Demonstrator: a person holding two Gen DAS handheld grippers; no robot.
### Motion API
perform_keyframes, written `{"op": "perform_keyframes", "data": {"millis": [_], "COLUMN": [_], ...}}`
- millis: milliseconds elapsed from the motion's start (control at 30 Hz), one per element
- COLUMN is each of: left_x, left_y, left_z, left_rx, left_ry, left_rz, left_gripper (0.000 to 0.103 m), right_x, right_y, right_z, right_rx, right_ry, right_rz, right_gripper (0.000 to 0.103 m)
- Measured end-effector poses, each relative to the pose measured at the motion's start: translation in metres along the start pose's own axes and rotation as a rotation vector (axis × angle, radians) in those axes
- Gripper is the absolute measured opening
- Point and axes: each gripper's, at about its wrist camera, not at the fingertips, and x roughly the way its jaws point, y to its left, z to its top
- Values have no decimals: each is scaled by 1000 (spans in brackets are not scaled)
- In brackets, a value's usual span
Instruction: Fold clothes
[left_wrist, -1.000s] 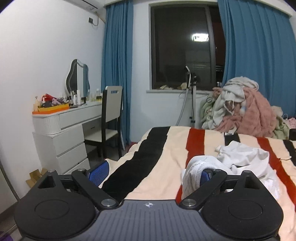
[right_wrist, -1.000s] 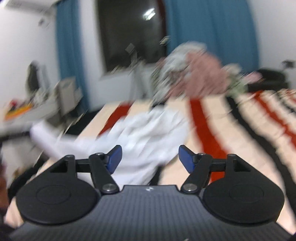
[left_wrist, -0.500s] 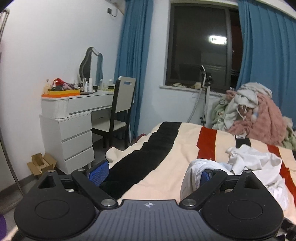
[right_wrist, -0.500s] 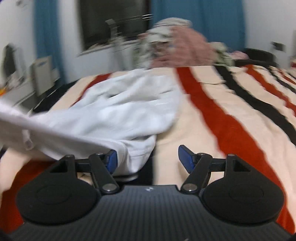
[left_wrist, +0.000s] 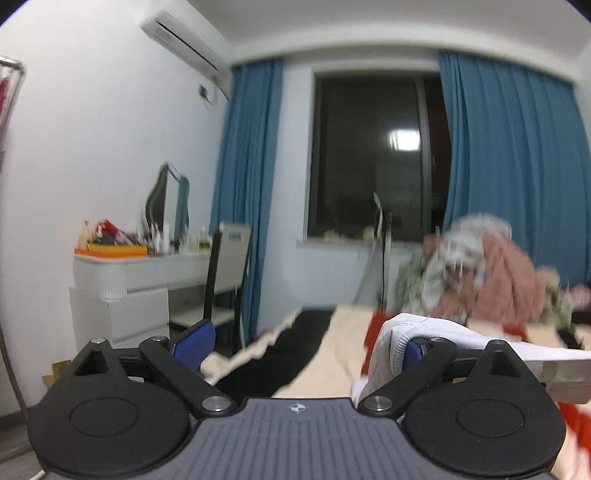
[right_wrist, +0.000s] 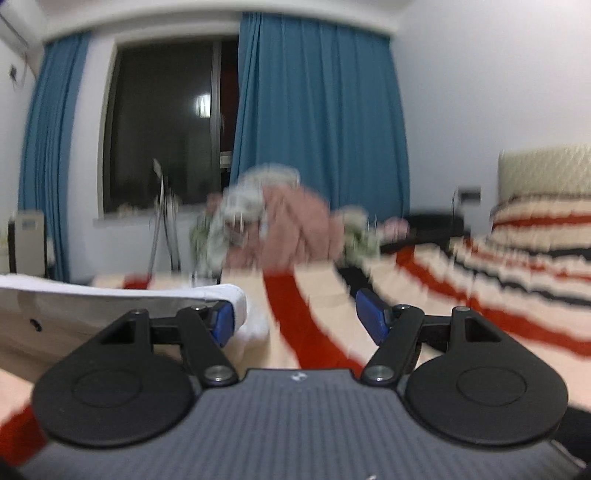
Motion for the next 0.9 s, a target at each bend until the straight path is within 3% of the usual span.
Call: {"op": "perform_keyframes", "data": {"millis": [133,300,433,700,800,900], "left_x": [-24,-48,-69,-109,-129,-138], "left_y": [8,8,0,2,0,-10], "left_z": [30,92,165,334,383,419], "left_rx": [-79,-153,-140,-201,-209,-186], "left_ry": [-80,-150,-265,-474,-562,-597], "left_rz": [-11,-72,-111,-153,-150,-159], "left_gripper": [101,100,100,103,103,103], "right_x": [-20,-38,-45,-79,-93,-95], "right_y": [-11,-31,-46,-57,-62,-66], "right_z": [44,122,202,355,398,426], "right_rx": [26,68,154,209,223,213], "right_ry": [-102,-212,-278,-477,-552,-589], "right_rz": [29,83,128,237,263,266], "right_gripper": [72,72,74,74,74,75]}}
